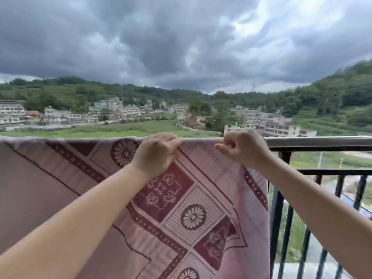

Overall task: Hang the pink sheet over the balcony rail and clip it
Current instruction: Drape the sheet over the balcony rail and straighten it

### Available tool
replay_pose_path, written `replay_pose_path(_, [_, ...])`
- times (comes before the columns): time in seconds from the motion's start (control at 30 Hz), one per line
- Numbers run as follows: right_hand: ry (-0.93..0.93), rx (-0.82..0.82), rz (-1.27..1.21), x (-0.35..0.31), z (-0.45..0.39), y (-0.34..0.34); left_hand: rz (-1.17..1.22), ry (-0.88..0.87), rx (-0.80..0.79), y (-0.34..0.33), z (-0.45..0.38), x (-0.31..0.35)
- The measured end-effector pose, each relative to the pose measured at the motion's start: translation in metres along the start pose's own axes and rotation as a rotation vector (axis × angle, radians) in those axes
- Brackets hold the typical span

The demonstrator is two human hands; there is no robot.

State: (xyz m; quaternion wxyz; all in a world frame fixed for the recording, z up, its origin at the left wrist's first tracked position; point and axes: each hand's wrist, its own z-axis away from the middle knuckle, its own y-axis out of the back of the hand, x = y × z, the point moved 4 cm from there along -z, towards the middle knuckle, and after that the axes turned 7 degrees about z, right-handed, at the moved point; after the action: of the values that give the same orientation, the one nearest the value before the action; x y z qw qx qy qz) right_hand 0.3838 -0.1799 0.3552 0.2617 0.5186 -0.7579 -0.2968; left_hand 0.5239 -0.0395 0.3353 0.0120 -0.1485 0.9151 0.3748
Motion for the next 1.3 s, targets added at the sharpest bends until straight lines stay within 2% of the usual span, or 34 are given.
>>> replay_pose_path(0.07, [-0.21,0.202,-0.016,0.011,0.05,-0.016,-0.066,0.007,0.085,0.003,0.001,0.002])
replay_pose_path(0.13, [-0.432,0.261,0.017,0.023,0.094,-0.042,-0.091,0.031,0.087,0.009,-0.002,0.007])
replay_pose_path(0.23, [-0.827,0.014,0.013,0.033,0.142,-0.089,-0.16,0.064,0.059,0.013,-0.004,0.014])
replay_pose_path(0.37, [-0.93,-0.269,-0.208,0.023,0.175,-0.139,-0.222,0.039,0.064,0.013,0.001,0.029])
replay_pose_path(0.43, [-0.947,-0.315,-0.179,0.034,0.18,-0.135,-0.226,0.021,0.086,0.014,0.002,0.035])
replay_pose_path(0.5, [-0.961,-0.283,-0.194,0.052,0.176,-0.108,-0.199,0.017,0.089,0.013,0.0,0.034])
replay_pose_path(0.63, [-0.958,-0.034,-0.274,0.078,0.145,-0.024,-0.144,0.14,0.023,0.014,-0.007,0.027])
replay_pose_path(0.73, [-0.903,0.224,-0.274,0.098,0.105,0.037,0.026,0.324,0.082,0.02,-0.014,0.019])
replay_pose_path(0.8, [-0.834,0.342,-0.191,0.113,0.077,0.072,0.102,0.385,0.132,0.023,-0.024,0.019])
replay_pose_path(0.87, [-0.792,0.41,-0.05,0.123,0.052,0.102,0.133,0.365,0.176,0.025,-0.04,0.023])
replay_pose_path(0.97, [-0.772,0.501,0.026,0.143,0.017,0.131,0.235,0.337,0.234,0.028,-0.064,0.028])
replay_pose_path(1.07, [-0.754,0.557,0.105,0.166,-0.022,0.149,0.326,0.309,0.172,0.024,-0.095,0.031])
replay_pose_path(1.13, [-0.674,0.552,0.144,0.182,-0.054,0.152,0.304,0.325,0.075,0.02,-0.12,0.027])
replay_pose_path(1.2, [-0.592,0.472,0.189,0.201,-0.091,0.139,0.236,0.381,0.005,0.011,-0.141,0.017])
replay_pose_path(1.27, [-0.523,0.292,0.161,0.216,-0.123,0.105,0.1,0.473,-0.073,-0.006,-0.157,0.003])
replay_pose_path(1.3, [-0.481,0.123,0.188,0.219,-0.137,0.078,0.004,0.525,-0.127,-0.018,-0.162,-0.004])
